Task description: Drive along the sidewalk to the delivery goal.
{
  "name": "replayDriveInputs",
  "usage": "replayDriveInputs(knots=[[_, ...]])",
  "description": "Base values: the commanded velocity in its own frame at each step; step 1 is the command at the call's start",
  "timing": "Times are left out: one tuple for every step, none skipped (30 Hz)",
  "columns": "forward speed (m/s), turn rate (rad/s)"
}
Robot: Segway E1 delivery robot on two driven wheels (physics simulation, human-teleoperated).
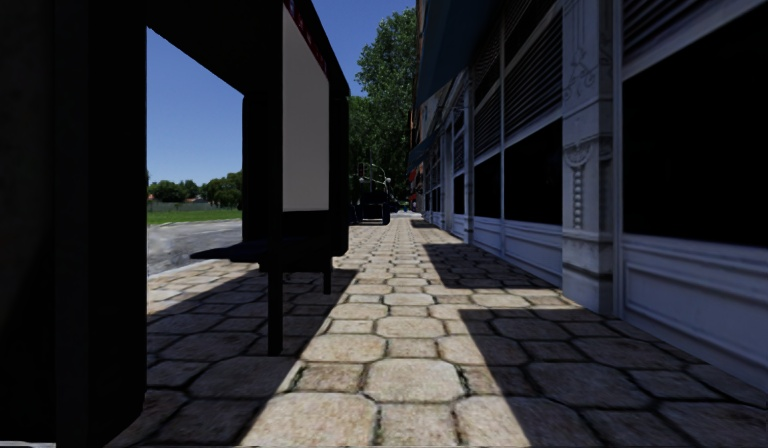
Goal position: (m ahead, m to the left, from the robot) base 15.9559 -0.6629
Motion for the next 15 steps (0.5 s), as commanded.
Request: replayDriveInputs(knots=[[2.0, 0.0], [2.0, 0.0], [2.0, 0.0], [2.0, 0.0], [2.0, 0.0], [2.0, 0.0], [2.0, 0.0], [2.0, 0.0], [2.0, 0.0], [2.0, 0.0], [2.0, 0.0], [2.0, 0.0], [2.0, 0.0], [2.0, -0.14], [2.0, -0.14]])
